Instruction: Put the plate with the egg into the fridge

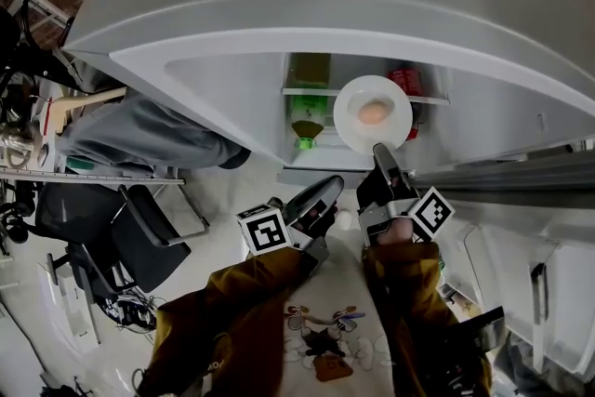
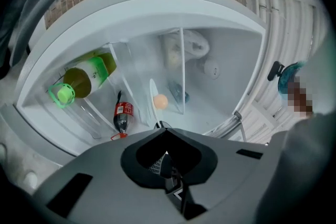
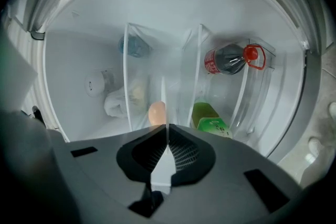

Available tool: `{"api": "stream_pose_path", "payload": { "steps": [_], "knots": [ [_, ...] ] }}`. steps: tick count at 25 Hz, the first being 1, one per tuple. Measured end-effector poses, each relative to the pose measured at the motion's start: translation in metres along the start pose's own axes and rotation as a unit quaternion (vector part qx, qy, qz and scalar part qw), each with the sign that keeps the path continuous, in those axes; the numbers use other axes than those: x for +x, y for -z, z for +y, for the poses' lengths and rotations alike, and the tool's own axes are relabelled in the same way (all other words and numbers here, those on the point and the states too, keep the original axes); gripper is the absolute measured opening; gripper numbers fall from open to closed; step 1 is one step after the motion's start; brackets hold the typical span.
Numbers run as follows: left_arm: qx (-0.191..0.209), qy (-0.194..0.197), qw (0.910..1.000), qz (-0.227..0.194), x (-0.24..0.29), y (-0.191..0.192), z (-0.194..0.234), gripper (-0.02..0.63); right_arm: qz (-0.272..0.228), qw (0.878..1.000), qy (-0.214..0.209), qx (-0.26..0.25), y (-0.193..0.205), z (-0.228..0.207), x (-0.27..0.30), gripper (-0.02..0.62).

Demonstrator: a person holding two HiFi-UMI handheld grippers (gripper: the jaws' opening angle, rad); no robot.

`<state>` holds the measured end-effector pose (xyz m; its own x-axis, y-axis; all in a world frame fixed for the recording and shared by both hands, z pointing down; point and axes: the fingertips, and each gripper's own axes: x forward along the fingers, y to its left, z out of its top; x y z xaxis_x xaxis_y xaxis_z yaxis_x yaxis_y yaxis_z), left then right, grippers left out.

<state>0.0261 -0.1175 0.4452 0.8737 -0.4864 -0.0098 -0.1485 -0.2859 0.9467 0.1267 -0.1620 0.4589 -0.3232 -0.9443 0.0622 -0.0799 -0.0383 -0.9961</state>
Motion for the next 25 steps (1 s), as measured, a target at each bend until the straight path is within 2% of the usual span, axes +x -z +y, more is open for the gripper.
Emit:
{"api": "stream_pose_path", "payload": {
  "steps": [2,5,10,14,17,25],
  "knots": [
    [0.052,-0.002,0.9985,0.016,0.002,0.003,-0.003,0.006,0.0,1.0,0.002,0.004,-0.003,-0.003,0.004,0.02],
    [0.134,-0.007,0.9902,0.038,0.004,0.007,-0.009,0.006,0.0,1.0,0.004,0.009,-0.005,-0.005,0.009,0.02],
    [0.185,-0.01,0.9813,0.051,0.006,0.007,-0.015,0.006,0.004,1.0,0.004,0.012,-0.005,-0.004,0.015,0.02],
    [0.235,-0.019,0.9696,0.066,0.009,0.011,-0.017,0.005,0.005,1.0,0.004,0.014,-0.007,-0.005,0.019,0.02],
    [0.254,-0.019,0.9642,0.074,0.01,0.012,-0.019,0.006,0.002,1.0,0.004,0.015,-0.009,-0.005,0.023,0.02],
    [0.27,-0.017,0.9598,0.076,0.011,0.008,-0.021,0.006,-0.002,1.0,0.006,0.02,-0.017,-0.006,0.037,0.02]
  ]
}}
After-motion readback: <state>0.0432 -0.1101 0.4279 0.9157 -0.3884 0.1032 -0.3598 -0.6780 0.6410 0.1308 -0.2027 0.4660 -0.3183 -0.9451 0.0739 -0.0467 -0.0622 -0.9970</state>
